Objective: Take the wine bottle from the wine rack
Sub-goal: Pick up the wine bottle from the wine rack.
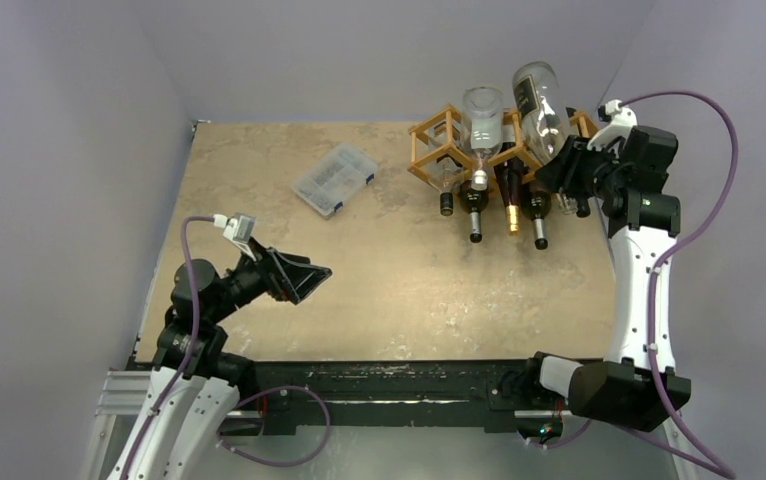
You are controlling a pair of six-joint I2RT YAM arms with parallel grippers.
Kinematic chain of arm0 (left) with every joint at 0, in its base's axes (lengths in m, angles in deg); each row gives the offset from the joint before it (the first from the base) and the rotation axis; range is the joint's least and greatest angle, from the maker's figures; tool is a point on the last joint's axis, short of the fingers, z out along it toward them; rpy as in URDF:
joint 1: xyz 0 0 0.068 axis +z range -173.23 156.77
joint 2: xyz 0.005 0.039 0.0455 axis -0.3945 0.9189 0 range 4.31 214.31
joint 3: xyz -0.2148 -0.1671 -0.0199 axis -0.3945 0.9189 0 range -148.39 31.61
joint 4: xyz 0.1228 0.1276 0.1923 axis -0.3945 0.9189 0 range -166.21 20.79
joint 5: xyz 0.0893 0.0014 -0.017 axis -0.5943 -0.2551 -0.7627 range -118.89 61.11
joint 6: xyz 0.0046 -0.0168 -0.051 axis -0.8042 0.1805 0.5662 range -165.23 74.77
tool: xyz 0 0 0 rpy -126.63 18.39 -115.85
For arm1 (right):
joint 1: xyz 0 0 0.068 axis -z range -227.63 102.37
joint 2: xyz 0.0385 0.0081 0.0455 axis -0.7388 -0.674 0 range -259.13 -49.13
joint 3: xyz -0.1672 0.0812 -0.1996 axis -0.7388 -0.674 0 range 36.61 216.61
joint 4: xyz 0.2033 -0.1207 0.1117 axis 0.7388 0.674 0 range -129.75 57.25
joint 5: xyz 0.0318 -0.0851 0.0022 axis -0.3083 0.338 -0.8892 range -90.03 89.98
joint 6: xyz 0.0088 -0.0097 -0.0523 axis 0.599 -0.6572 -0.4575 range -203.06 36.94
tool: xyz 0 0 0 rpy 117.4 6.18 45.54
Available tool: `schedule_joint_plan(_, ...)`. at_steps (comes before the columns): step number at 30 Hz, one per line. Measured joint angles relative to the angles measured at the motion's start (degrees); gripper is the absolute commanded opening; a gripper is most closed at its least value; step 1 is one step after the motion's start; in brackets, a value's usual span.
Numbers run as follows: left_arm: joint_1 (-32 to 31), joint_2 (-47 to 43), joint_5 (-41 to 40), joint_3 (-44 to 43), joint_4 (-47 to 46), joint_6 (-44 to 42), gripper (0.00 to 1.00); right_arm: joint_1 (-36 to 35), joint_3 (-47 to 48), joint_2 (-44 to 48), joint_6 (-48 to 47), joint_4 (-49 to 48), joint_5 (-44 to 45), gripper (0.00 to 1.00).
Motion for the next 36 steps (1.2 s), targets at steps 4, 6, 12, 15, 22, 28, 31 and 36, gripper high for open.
schedule_joint_plan(4,0.0,0.5,0.1,-1.3,0.0,-0.2,1.00,0.0,0.6,0.7,-0.7,1.2,-3.4,0.00)
schedule_joint_plan(6,0.0,1.0,0.2,-2.0,0.0,-0.2,1.00,0.0,1.3,0.9,-1.4,2.4,-5.3,0.00)
schedule_joint_plan(12,0.0,1.4,0.3,-3.1,0.2,-0.2,1.00,-0.2,2.4,1.7,-3.1,4.9,-10.0,0.00)
schedule_joint_plan(15,0.0,1.4,0.3,-3.8,0.5,-0.2,1.00,-0.8,3.2,1.8,-4.6,6.1,-11.8,0.00)
schedule_joint_plan(22,0.0,1.2,0.2,-4.3,0.5,-0.2,1.00,-5.9,4.0,2.4,-9.0,9.0,-13.8,0.00)
schedule_joint_plan(28,0.0,0.8,0.2,-4.6,1.6,-0.2,1.00,-14.8,4.1,2.4,-11.5,10.8,-13.7,0.00)
schedule_joint_plan(31,0.0,0.4,0.1,-5.2,2.8,-0.3,1.00,-18.1,4.1,2.4,-12.6,11.3,-13.9,0.00)
schedule_joint_plan(36,0.0,-0.2,0.0,-6.9,4.3,-0.8,1.00,-21.8,4.1,2.4,-15.1,13.0,-14.3,0.00)
